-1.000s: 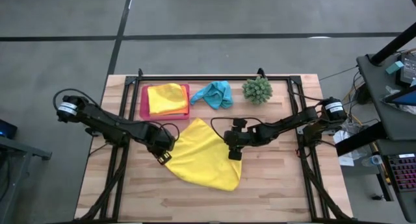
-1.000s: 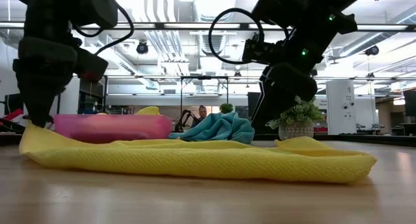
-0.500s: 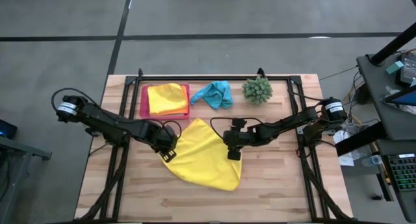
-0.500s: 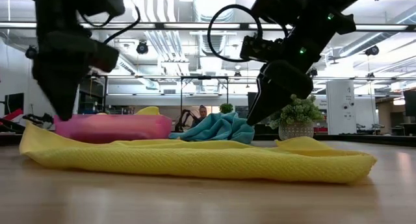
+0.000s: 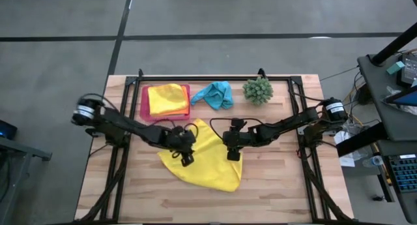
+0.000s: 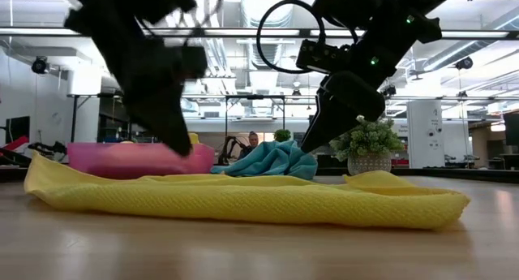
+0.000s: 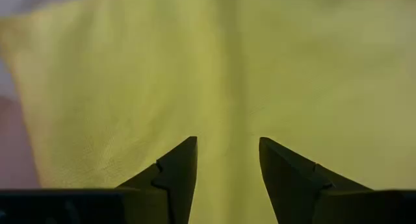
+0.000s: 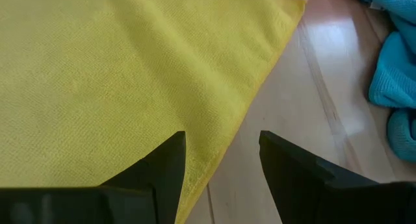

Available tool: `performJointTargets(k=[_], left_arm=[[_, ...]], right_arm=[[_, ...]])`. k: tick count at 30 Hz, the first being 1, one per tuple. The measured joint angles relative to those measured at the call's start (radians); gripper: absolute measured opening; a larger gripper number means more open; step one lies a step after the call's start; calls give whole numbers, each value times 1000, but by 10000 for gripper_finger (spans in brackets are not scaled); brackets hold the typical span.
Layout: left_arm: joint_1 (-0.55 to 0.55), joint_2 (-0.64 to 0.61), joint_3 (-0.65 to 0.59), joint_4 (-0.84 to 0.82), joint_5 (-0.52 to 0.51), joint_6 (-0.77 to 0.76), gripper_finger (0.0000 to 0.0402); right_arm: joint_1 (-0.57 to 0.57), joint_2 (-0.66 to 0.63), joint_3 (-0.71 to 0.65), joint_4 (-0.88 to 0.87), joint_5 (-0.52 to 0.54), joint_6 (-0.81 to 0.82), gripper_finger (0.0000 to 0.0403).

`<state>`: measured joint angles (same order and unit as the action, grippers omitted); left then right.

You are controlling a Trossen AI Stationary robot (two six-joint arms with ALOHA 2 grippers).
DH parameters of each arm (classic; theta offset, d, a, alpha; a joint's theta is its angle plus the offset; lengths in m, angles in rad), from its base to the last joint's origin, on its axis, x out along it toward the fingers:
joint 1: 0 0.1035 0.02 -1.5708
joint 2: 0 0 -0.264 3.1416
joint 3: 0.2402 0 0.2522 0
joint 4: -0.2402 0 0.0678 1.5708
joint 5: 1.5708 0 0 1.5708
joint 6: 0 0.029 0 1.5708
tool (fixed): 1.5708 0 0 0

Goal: Fold microfiber towels
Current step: Fold the yellow towel

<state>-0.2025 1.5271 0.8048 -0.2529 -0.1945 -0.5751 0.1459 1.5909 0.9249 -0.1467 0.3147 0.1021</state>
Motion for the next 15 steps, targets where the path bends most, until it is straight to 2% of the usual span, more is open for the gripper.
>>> performJointTargets(k=[4, 8, 11, 15], left_arm=[[0, 108, 12, -4, -32, 7, 150], [0, 141, 16, 0, -59, 1, 146], [0, 134, 9, -23, -64, -101, 137], [-11, 109, 9, -209, -72, -294, 122]], right_arm=[[0, 0, 0, 0, 0, -2, 187], [0, 0, 0, 0, 0, -9, 187], [0, 0, 0, 0, 0, -9, 187], [0, 0, -4, -5, 0, -11, 187]])
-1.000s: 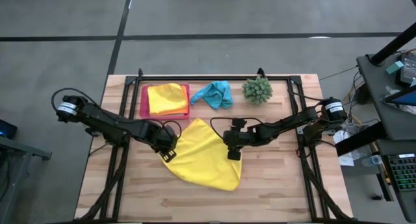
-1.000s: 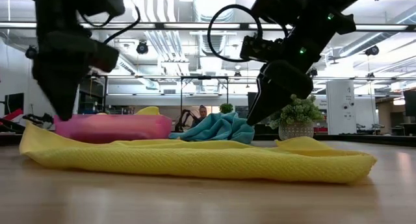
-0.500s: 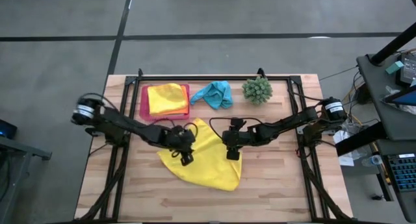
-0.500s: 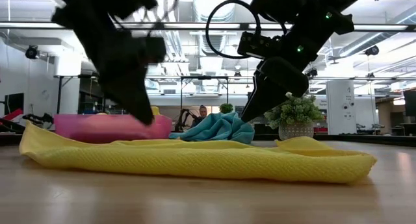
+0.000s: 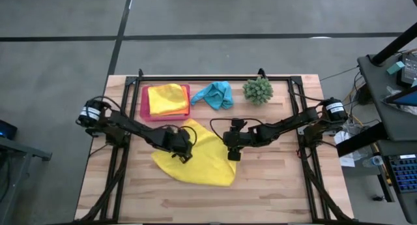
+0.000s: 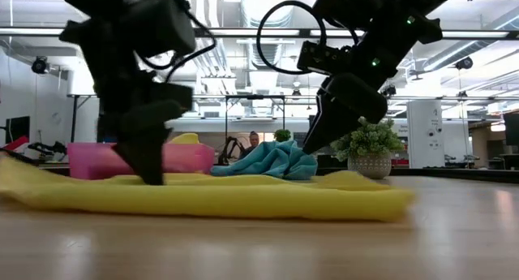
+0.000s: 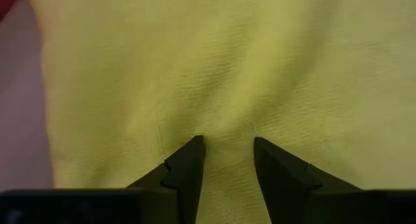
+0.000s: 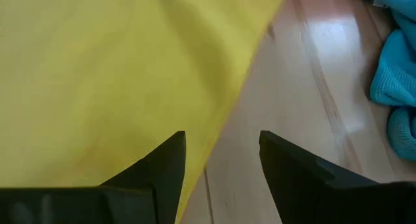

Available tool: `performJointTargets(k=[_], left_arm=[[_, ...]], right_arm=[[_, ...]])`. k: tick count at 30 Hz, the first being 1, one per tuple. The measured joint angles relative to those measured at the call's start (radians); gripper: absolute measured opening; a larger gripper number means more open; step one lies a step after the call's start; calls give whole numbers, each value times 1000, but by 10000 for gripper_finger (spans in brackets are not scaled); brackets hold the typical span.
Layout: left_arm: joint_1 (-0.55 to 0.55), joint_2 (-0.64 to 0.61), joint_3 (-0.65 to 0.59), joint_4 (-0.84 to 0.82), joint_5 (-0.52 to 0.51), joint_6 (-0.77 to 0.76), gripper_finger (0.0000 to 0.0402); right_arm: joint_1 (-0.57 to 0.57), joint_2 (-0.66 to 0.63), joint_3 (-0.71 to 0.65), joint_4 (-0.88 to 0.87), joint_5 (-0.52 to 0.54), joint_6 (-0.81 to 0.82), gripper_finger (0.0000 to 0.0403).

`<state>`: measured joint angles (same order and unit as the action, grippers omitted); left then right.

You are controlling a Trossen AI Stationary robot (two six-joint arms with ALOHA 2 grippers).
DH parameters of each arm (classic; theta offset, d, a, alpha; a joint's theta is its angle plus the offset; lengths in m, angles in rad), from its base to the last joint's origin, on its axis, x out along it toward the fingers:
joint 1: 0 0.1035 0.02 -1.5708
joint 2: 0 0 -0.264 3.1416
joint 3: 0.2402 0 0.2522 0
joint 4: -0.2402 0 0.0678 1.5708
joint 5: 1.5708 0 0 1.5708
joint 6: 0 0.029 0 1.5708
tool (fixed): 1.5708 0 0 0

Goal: Fold microfiber towels
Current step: Fold the yellow towel

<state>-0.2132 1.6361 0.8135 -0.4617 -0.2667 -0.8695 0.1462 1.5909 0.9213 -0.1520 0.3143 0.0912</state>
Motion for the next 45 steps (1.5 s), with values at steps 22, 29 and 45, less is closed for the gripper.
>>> performJointTargets(k=[22, 29, 45], left_arm=[[-24, -126, -2, 205, -65, 121, 104], [-23, -104, -2, 244, -178, 203, 104], [-21, -89, -32, 254, -253, 248, 104]], right_arm=[[81, 0, -107, 273, -186, 58, 187], [114, 70, -104, 387, -128, 79, 184], [95, 191, -44, 404, -7, 31, 125]])
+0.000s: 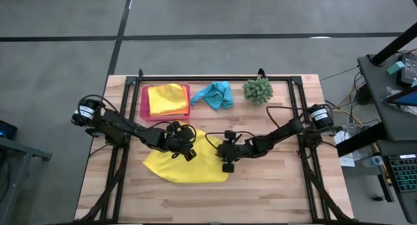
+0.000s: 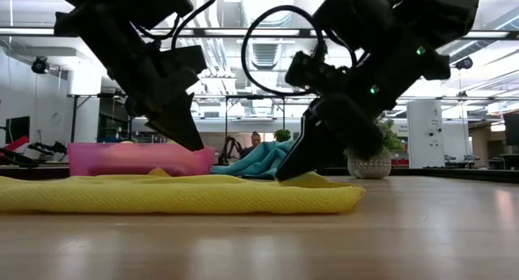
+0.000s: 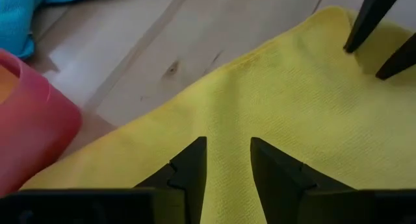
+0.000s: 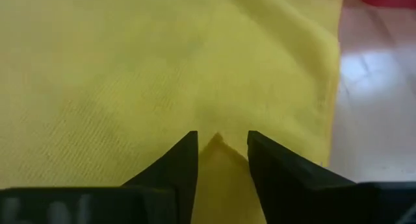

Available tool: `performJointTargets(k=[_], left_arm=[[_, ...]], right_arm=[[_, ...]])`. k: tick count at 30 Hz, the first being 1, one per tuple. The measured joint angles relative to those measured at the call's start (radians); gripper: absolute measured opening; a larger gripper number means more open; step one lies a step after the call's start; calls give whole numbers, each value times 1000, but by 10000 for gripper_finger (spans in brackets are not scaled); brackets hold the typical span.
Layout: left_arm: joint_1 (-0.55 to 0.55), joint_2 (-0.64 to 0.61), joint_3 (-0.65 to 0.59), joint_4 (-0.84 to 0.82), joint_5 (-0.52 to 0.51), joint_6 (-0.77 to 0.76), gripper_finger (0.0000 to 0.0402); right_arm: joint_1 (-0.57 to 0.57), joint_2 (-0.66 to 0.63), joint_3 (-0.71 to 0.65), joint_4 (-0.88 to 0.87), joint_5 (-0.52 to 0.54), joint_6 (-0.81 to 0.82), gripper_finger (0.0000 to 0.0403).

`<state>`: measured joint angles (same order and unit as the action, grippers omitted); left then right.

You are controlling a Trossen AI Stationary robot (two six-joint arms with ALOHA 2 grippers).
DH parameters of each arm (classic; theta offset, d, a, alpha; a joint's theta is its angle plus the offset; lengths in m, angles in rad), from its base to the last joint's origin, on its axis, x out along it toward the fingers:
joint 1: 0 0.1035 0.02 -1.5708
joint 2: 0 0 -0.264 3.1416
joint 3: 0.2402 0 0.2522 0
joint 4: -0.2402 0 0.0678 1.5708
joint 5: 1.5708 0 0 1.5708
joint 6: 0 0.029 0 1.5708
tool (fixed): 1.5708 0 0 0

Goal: Fold microfiber towels
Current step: Fold the yellow towel

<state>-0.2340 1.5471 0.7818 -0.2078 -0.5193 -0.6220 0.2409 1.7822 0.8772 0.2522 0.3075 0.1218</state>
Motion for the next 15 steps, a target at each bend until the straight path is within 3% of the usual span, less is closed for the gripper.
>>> performJointTargets(k=[6, 13, 15], left_arm=[[0, 0, -1, 15, -4, 0, 104], [0, 0, -1, 17, -5, 0, 104], [0, 0, -1, 16, -6, 0, 104]], right_arm=[[1, 15, 0, -12, -1, -6, 97], [1, 15, 0, -16, 0, -32, 18], [1, 15, 0, -16, 0, -38, 12]])
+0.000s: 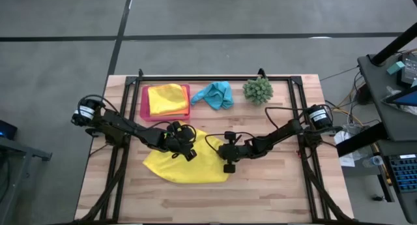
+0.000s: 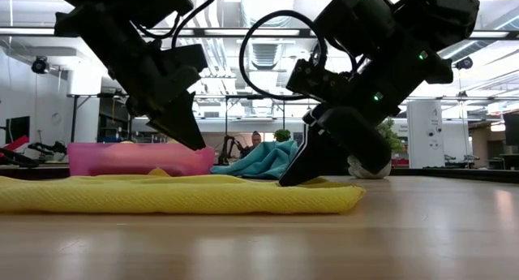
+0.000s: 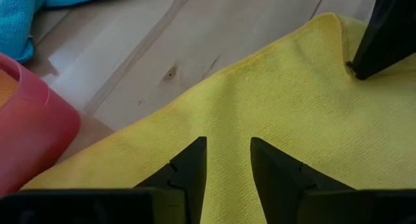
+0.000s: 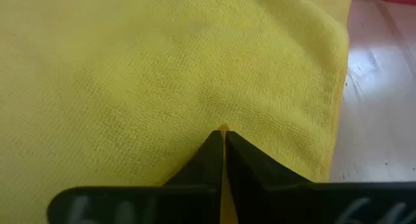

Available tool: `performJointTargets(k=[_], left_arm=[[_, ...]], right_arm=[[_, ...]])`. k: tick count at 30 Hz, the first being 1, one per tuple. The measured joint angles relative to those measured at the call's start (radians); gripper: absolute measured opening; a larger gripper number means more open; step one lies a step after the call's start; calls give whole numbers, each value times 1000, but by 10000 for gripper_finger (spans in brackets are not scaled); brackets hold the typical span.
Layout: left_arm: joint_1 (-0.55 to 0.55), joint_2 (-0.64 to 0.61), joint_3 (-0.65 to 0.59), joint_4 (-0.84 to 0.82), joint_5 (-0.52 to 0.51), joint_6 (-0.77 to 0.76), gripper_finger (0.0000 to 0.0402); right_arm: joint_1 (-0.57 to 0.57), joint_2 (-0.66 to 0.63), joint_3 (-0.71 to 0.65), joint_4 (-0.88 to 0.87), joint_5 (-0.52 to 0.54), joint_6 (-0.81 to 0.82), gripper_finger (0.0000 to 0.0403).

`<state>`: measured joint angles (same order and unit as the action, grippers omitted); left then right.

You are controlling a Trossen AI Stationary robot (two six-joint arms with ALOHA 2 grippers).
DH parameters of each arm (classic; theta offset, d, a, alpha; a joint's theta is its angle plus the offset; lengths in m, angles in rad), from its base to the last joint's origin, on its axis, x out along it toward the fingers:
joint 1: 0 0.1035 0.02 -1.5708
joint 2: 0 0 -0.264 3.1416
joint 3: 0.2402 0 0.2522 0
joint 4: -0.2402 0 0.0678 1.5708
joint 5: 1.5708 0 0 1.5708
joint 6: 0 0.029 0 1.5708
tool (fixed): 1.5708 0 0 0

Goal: Fold microfiber towels
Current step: Fold the yellow towel

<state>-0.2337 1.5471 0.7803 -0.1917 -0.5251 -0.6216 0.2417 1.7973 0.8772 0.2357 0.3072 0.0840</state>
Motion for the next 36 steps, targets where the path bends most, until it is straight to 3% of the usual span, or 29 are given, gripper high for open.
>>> performJointTargets(k=[15, 25, 29, 36], left_arm=[[0, 0, -67, 1, 0, -64, 104], [1, 0, -126, 46, -4, -79, 104], [1, 0, -148, 104, -4, -79, 104], [1, 0, -149, 105, -5, -79, 104]], right_arm=[[5, -151, -4, -303, 8, 30, 8], [27, -136, -10, -194, -70, 128, 14], [29, -122, 2, -130, -79, 131, 46], [29, -85, 5, -71, -56, 133, 136]])
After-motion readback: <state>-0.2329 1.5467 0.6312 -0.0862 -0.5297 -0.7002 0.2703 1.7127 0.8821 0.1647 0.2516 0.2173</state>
